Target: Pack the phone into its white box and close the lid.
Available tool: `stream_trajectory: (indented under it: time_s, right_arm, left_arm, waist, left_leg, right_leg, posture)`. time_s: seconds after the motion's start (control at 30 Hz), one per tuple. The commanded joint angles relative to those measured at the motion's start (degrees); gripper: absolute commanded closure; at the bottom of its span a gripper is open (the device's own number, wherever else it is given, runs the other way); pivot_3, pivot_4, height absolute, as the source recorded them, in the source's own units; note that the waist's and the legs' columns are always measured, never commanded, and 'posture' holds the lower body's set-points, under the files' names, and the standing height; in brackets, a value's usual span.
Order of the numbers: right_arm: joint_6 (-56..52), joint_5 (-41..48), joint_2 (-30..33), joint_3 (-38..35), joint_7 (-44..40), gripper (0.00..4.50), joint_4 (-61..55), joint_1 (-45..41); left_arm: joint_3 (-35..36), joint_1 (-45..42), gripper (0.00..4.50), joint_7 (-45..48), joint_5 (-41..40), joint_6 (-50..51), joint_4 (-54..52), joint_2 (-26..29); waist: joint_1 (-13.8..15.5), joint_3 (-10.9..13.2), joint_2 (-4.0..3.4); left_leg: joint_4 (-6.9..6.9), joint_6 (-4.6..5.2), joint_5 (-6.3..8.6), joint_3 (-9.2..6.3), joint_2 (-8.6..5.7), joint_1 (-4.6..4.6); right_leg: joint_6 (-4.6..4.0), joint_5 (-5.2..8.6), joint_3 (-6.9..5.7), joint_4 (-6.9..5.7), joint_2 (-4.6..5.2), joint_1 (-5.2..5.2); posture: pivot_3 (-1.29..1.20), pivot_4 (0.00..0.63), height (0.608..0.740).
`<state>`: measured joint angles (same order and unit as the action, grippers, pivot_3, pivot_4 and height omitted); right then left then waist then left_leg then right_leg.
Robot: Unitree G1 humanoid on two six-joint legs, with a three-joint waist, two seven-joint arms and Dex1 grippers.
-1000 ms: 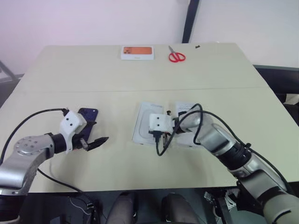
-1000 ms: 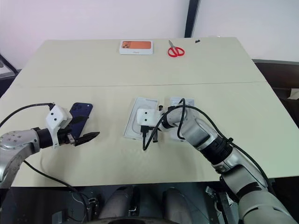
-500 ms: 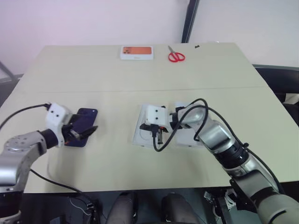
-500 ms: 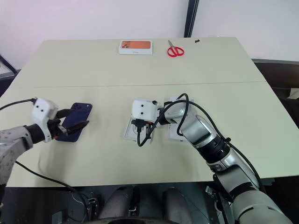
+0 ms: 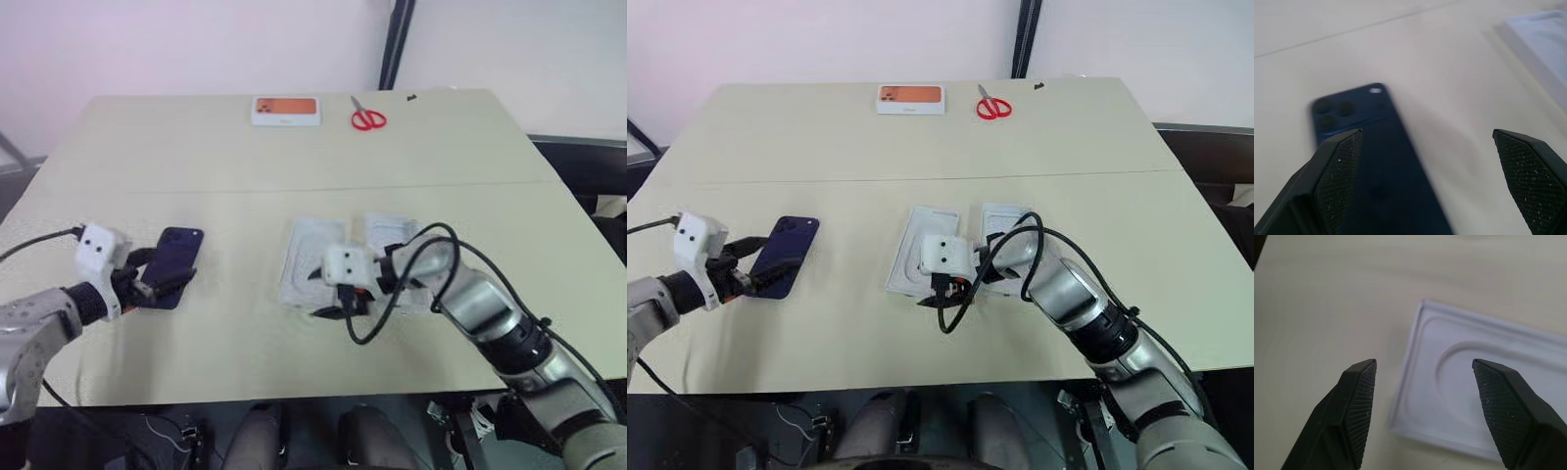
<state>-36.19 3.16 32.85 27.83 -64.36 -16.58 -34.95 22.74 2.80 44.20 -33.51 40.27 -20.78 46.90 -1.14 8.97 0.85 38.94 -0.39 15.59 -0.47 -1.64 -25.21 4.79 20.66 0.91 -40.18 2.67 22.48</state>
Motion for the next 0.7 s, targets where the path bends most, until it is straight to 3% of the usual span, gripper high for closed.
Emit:
stream_trajectory:
  time_s: [0.03, 0.23, 0.33, 0.5, 0.7]
  right_arm:
    - [-1.96, -0.11, 0.34, 0.56, 1.35, 1.11, -3.61, 0.68]
    - [-4.61, -0.28, -0.14, 1.49, 3.15, 1.11, -4.68, 1.18]
    - [-3.94, -1.61, -0.45, 2.70, 4.24, 1.92, -3.15, 1.07]
    - [-1.42, -3.52, 0.24, 4.28, 4.55, 4.44, -1.92, 0.46]
    - [3.17, -2.97, 1.07, 3.47, 2.45, 4.44, -2.32, 0.42]
  left_arm:
    - [-1.46, 1.68, 0.00, 4.61, -0.34, -2.55, -4.02, 2.11]
    - [-4.00, 3.31, 0.00, 9.79, 0.13, -3.77, -5.23, 4.65]
    - [-5.96, 3.37, 0.00, 10.65, 2.92, -5.68, -3.75, 5.85]
    - [-6.33, 3.16, 0.00, 11.35, 3.40, -6.50, -3.41, 5.72]
    - [-6.21, 3.60, 0.00, 10.94, 3.72, -6.75, -3.53, 5.35]
  waist:
    - [0.04, 0.00, 0.00]
    - [0.31, 0.00, 0.00]
    - [0.28, 0.00, -0.01]
    - [0.19, 0.00, -0.01]
    - [0.23, 0.01, -0.01]
  left_leg:
    - [0.00, 0.00, 0.00, 0.00, 0.00, 0.00]
    - [0.02, 0.00, 0.00, 0.00, 0.00, 0.00]
    - [0.02, 0.03, 0.02, 0.00, 0.00, 0.00]
    - [0.02, 0.05, 0.03, 0.00, 0.00, 0.00]
    - [0.03, 0.07, 0.04, 0.00, 0.00, 0.00]
  right_leg:
    - [0.00, 0.00, -0.01, 0.00, 0.00, 0.00]
    - [0.00, 0.00, 0.00, 0.05, 0.01, -0.04]
    - [0.00, 0.00, 0.00, 0.06, 0.01, -0.05]
    - [0.00, 0.00, 0.00, 0.06, 0.01, -0.04]
    - [0.00, 0.00, -0.01, 0.05, 0.00, -0.05]
  posture:
    - [0.00, 0.150, 0.740]
    - [0.00, 0.150, 0.740]
    - [0.00, 0.150, 0.740]
    - [0.00, 0.150, 0.740]
    - [0.00, 0.150, 0.740]
